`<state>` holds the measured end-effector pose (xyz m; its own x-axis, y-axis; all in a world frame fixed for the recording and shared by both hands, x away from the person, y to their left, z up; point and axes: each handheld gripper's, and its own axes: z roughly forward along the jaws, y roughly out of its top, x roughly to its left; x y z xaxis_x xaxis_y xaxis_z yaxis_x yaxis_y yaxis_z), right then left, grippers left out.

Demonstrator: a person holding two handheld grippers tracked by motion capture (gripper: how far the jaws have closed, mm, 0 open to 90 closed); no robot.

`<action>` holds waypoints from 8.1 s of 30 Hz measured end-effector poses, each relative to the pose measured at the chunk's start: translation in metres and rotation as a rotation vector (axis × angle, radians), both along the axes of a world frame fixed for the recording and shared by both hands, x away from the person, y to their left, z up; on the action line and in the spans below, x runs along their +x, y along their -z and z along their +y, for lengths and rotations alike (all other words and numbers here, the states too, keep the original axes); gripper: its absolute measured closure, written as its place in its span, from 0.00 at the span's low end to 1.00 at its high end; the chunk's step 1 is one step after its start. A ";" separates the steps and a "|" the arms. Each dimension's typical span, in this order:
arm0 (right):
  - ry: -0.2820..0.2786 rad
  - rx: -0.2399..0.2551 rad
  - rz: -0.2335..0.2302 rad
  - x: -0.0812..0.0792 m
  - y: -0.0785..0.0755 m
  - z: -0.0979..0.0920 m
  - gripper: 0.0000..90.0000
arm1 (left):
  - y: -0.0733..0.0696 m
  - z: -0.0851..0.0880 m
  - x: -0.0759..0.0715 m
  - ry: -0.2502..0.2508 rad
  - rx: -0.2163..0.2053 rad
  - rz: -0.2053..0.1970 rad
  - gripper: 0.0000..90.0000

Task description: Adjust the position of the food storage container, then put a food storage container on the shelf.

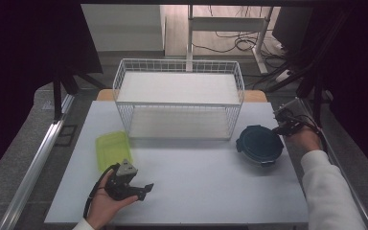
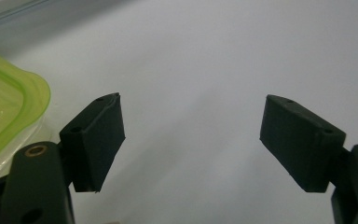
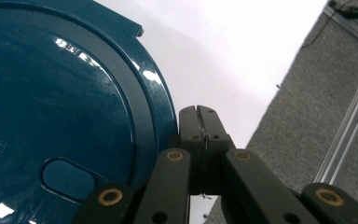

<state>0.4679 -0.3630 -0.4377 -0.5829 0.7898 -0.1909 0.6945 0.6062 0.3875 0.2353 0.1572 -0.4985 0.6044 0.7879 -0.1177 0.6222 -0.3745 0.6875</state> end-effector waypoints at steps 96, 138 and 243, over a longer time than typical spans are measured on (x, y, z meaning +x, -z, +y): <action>-0.124 0.144 0.054 -0.147 0.034 0.131 0.98 | -0.006 0.000 0.003 0.000 -0.018 -0.016 0.24; -0.257 0.148 0.057 -0.149 0.036 0.187 0.98 | -0.004 0.011 0.014 -0.029 -0.051 -0.005 0.24; 0.096 0.868 0.354 -0.148 0.054 0.167 0.37 | 0.007 -0.051 0.044 -0.132 -0.519 0.402 0.35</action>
<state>0.3197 -0.1964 -0.4920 -0.4196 0.6202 0.6629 0.8903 0.1389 0.4336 0.2789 0.1059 -0.5053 0.3367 0.6326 -0.6975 0.8856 0.0388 0.4628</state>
